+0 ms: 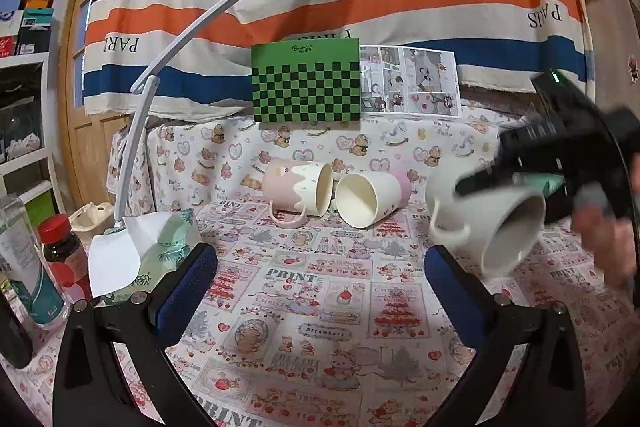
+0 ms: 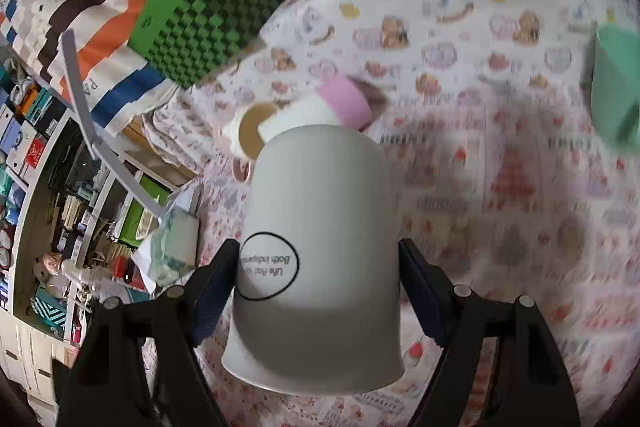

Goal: Flip cup upside down
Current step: 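Lift the white mug with the right tool and rotate it upright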

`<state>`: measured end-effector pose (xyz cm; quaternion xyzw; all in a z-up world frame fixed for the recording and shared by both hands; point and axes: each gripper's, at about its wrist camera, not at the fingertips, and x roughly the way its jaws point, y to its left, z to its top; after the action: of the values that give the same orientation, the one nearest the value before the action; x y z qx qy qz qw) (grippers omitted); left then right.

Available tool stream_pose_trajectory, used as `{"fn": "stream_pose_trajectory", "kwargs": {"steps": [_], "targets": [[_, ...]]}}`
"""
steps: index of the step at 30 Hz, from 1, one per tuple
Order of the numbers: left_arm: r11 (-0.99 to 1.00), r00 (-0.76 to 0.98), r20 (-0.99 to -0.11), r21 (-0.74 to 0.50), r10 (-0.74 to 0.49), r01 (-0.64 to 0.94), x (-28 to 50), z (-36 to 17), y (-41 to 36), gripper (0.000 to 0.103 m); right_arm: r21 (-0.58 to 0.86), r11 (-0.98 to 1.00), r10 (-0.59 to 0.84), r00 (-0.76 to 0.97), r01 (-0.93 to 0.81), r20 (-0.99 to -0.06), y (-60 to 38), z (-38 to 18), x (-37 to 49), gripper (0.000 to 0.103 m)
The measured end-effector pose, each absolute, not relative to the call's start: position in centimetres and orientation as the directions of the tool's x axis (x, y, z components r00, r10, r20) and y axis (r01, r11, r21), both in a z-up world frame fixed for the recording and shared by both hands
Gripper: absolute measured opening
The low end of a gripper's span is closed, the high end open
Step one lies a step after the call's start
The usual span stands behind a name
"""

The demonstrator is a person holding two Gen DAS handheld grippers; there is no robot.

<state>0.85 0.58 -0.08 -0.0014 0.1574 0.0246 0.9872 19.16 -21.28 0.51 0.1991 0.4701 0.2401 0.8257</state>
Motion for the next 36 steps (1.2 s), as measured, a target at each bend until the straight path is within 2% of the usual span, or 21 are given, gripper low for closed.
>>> {"fn": "stream_pose_trajectory", "kwargs": {"steps": [4,18,20,26,33,36], "targets": [[0.999,0.95,-0.31,0.004,0.049,-0.05,0.8,-0.1,0.7,0.103,0.621,0.754,0.652,0.367,-0.217,-0.664,-21.2,-2.0,18.7,0.077],[0.999,0.95,-0.309,0.004,0.043,-0.044,0.8,-0.1,0.7,0.103,0.584,0.74,0.672,0.322,-0.335,-0.667,-19.9,-3.5,16.9,0.08],[0.999,0.95,-0.309,0.004,0.043,-0.044,0.9,-0.1,0.7,0.103,0.552,0.742,0.668,0.352,-0.381,-0.655,-20.1,-2.4,16.2,0.086],[0.999,0.95,-0.309,0.004,0.043,-0.044,0.9,-0.1,0.7,0.103,0.452,0.779,0.625,0.48,-0.435,-0.615,-21.9,0.5,14.0,0.095],[1.0,0.95,-0.312,0.002,0.026,-0.027,0.8,-0.1,0.6,0.103,0.258,0.873,0.487,0.719,-0.413,-0.496,-25.9,1.2,10.5,0.102],[0.998,0.947,-0.314,0.021,0.06,-0.057,0.9,-0.2,0.3,0.103,0.196,0.901,0.433,0.783,-0.386,-0.447,-27.1,0.9,9.4,0.103]]}}
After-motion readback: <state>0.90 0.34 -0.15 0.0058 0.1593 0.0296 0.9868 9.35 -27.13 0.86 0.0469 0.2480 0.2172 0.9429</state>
